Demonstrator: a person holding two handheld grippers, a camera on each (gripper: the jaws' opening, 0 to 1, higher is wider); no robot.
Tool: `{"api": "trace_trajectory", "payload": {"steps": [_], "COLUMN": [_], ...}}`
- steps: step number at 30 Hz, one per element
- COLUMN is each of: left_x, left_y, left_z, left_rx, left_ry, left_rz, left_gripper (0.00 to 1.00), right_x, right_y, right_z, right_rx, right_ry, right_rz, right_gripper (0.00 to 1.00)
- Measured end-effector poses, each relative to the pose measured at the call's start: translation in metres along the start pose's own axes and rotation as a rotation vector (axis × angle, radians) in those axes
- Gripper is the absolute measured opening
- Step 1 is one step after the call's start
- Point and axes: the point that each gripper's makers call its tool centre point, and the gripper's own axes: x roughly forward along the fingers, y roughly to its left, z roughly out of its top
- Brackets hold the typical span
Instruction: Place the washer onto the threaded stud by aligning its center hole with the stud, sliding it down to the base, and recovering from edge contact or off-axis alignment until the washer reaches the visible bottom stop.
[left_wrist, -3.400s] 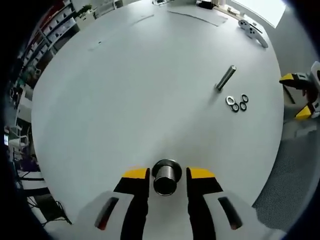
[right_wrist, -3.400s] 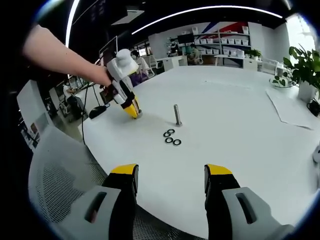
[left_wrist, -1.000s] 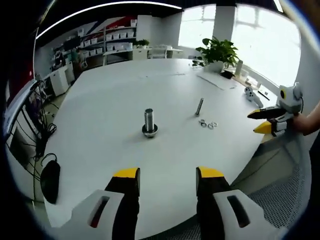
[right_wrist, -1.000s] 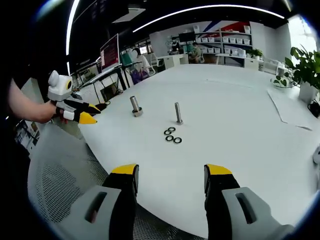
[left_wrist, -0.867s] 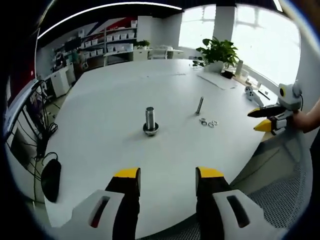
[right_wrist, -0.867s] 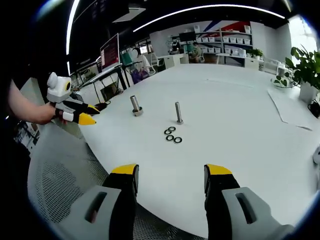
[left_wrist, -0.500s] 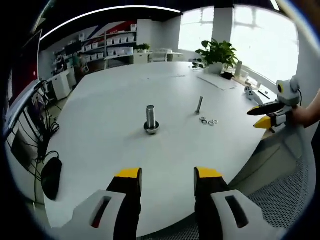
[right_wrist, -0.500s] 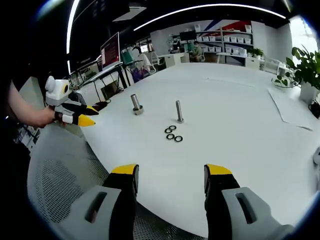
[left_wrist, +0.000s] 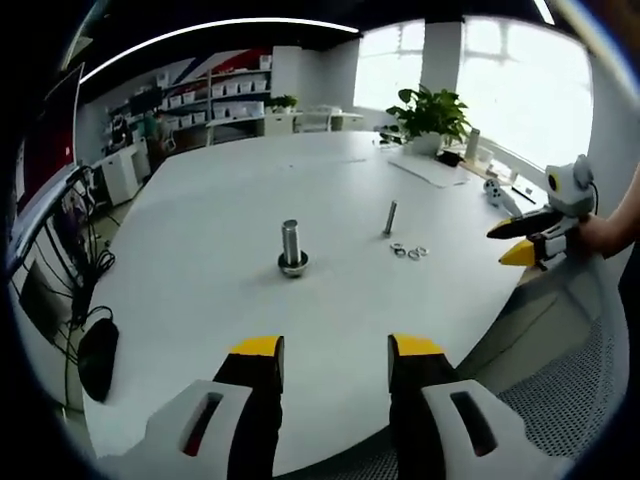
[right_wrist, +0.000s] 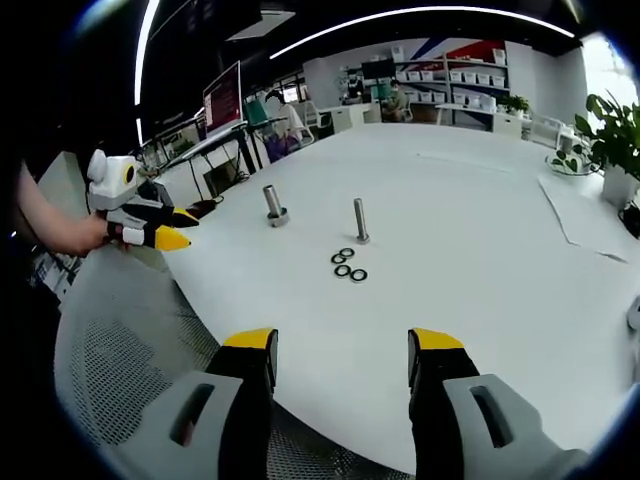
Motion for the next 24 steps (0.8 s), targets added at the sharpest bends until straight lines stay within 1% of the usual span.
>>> {"api": "trace_trajectory", "payload": {"steps": [5, 12, 15, 21, 24], "left_x": [0.002, 0.0, 0.0, 0.001, 0.0], "left_y": [0.007, 0.013, 0.015, 0.014, 0.016], "left_z": [-0.003, -0.001, -0.001, -0.003, -0.001], "left_rx": [-0.028, -0.02, -0.03, -0.021, -0.033], "left_ry": [-0.009, -0.025, -0.022, -0.013, -0.024], "left_rz": [0.005, 0.045, 0.05, 0.047, 0.054], "left_gripper": [0.39, 0.39, 0.39, 0.39, 0.39], "right_x": [0.001, 0.001, 0.002, 0.001, 0.001], "right_y": [0.002, 0.002, 0.004, 0.003, 0.002], "right_z": [0.0, 0.0, 0.0, 0.001, 0.001], "right_rx": [0.0, 0.003, -0.004, 0.003, 0.003], "right_ry": [0.001, -0.001, -0.002, -0.005, -0.007], "right_rz": [0.005, 0.01, 0.014, 0.007, 0.002], "right_gripper": [0.55, 0.54, 0.54, 0.54, 0.54]}}
